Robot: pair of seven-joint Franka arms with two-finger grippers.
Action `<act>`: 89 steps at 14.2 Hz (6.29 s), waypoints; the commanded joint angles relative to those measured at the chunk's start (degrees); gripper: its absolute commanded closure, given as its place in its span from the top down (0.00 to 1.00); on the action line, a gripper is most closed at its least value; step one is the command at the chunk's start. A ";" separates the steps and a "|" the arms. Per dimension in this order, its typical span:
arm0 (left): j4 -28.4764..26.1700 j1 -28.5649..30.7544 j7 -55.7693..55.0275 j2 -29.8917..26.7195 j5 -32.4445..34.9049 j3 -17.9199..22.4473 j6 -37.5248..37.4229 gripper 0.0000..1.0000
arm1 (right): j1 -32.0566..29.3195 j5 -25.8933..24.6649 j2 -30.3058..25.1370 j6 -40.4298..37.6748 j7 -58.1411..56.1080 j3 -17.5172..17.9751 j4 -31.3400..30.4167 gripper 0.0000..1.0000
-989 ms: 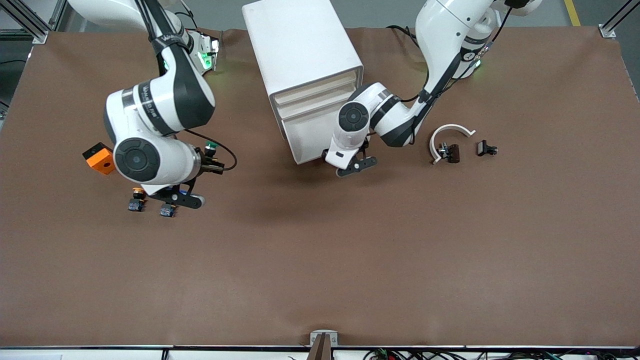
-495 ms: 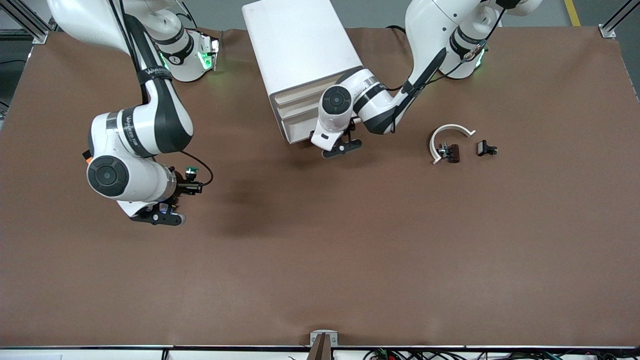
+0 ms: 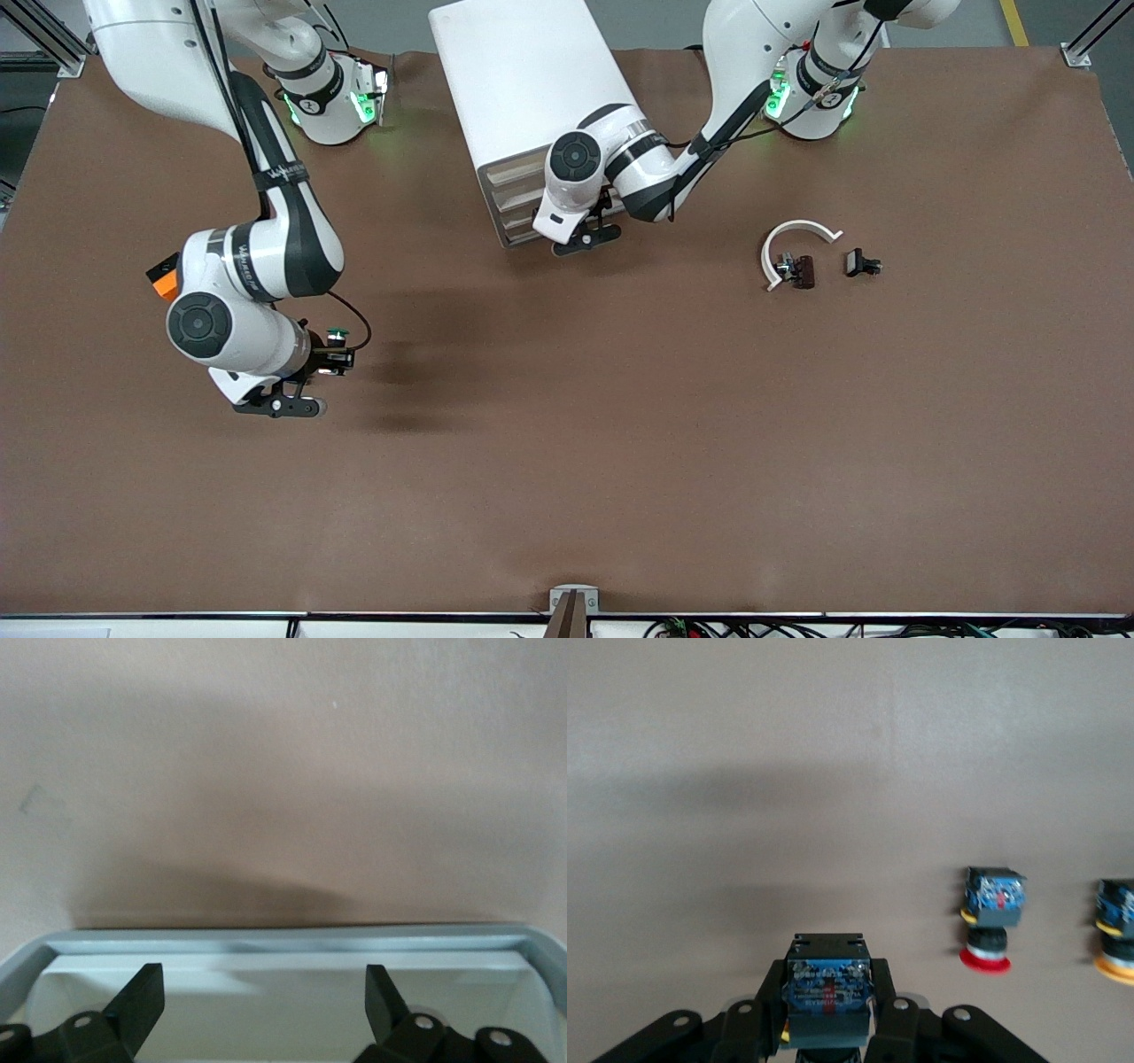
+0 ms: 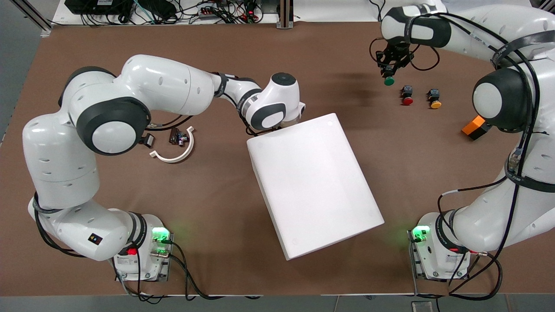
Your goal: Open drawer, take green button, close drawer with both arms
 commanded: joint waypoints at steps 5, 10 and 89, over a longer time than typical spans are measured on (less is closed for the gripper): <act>-0.48 -2.10 -2.42 0.26 -0.88 -0.61 1.52 1.00 | -1.35 -0.49 4.29 8.21 -0.78 0.90 -2.71 0.12; 0.40 -0.08 -2.16 0.08 -0.27 0.44 1.52 1.00 | -1.70 -0.49 6.92 11.38 -0.78 0.90 -2.71 0.12; 13.93 36.05 71.41 -42.28 -2.20 21.10 -44.09 1.00 | -14.80 -4.19 -27.87 -35.82 -8.16 1.26 15.74 1.00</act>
